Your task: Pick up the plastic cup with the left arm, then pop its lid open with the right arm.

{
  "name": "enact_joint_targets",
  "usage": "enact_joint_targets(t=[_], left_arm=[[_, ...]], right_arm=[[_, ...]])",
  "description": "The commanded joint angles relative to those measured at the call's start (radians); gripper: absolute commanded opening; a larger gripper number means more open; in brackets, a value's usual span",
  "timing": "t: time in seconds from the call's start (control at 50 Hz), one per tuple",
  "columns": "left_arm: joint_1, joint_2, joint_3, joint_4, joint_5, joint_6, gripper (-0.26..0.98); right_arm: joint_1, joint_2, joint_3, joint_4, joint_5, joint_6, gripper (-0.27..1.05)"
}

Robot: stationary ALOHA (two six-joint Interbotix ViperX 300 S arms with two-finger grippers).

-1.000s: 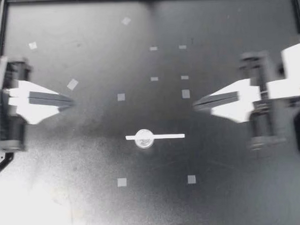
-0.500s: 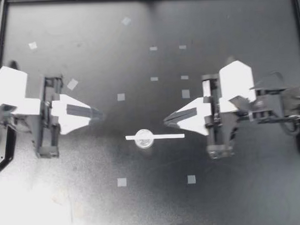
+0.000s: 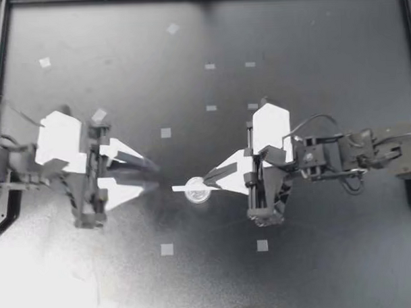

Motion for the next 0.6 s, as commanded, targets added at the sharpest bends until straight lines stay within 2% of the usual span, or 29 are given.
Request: enact_joint_targets(t=[0.0, 0.34, 0.58], left_arm=[[-0.009, 0.032, -0.026, 0.002, -0.026, -0.005, 0.48], [-0.025, 0.204, -0.069, 0.006, -0.031, -0.011, 0.5], [-0.025, 0.276, -0.083, 0.005, -0.031, -0.005, 0.51]], right_arm=[[0.009, -0.002, -0.021, -0.002, -0.009, 0.008, -0.18], [0.014, 0.052, -0.028, -0.002, -0.011, 0.078, -0.18], [0.017, 0.109, -0.049, -0.002, -0.012, 0.112, -0.18]])
